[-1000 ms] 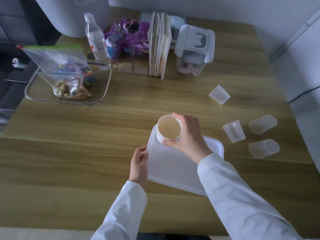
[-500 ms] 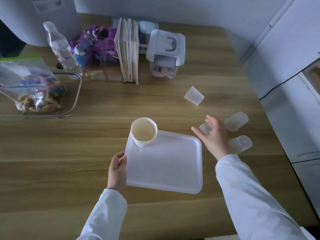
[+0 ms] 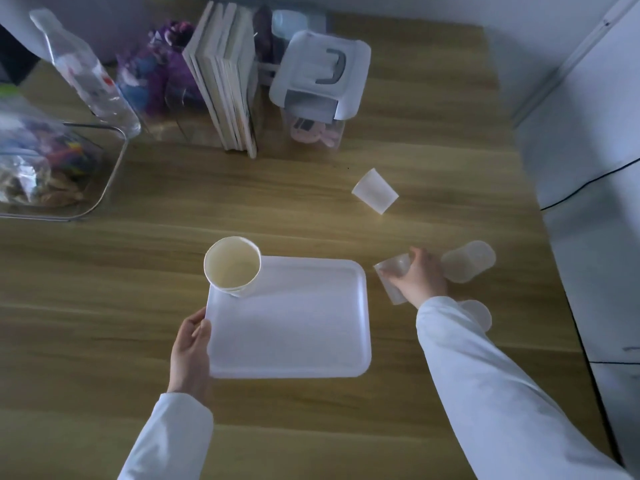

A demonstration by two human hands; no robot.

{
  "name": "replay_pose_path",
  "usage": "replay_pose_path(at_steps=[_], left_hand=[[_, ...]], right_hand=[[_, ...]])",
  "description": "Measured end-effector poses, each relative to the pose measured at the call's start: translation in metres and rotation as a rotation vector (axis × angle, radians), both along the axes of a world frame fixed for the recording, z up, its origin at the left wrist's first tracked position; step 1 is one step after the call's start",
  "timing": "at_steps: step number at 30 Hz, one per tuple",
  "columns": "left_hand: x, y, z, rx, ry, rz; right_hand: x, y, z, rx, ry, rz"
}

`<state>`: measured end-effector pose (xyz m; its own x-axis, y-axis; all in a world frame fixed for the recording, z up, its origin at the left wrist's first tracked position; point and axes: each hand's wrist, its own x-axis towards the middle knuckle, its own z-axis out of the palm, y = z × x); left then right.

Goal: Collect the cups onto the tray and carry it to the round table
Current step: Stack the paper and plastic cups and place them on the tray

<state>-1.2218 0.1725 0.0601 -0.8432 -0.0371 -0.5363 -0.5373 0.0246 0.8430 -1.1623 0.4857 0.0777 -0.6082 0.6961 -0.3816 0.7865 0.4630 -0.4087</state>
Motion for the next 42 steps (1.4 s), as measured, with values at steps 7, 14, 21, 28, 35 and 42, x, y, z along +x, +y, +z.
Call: replay_pose_path(at_steps=[7, 14, 21, 28, 35, 42], left_hand=[[0.005, 0.006, 0.0, -0.044, 0.0, 0.034], [0.006, 0.01, 0.004, -0.025, -0.037, -0.002], [0.01, 0.019, 0.013, 0.005, -0.013, -0.064], [0.012, 0.018, 0.022, 0.073, -0.035, -0.1], [0.007, 0.01, 0.029, 0.088, -0.018, -0.103], [-0.003, 0.006, 0.028, 0.078, -0.023, -0.095]], right_hand=[[-0.001, 0.009, -0.007, -0.087, 0.039, 0.017], [0.0, 0.002, 0.035, -0.101, 0.314, -0.001], [0.002, -0.057, 0.064, -0.293, 0.593, 0.105], [-0.001, -0.103, 0.048, -0.373, 0.631, 0.214], [-0.007, -0.114, 0.045, -0.4, 0.625, 0.241], [-0.016, -0.116, 0.04, -0.371, 0.598, 0.263]])
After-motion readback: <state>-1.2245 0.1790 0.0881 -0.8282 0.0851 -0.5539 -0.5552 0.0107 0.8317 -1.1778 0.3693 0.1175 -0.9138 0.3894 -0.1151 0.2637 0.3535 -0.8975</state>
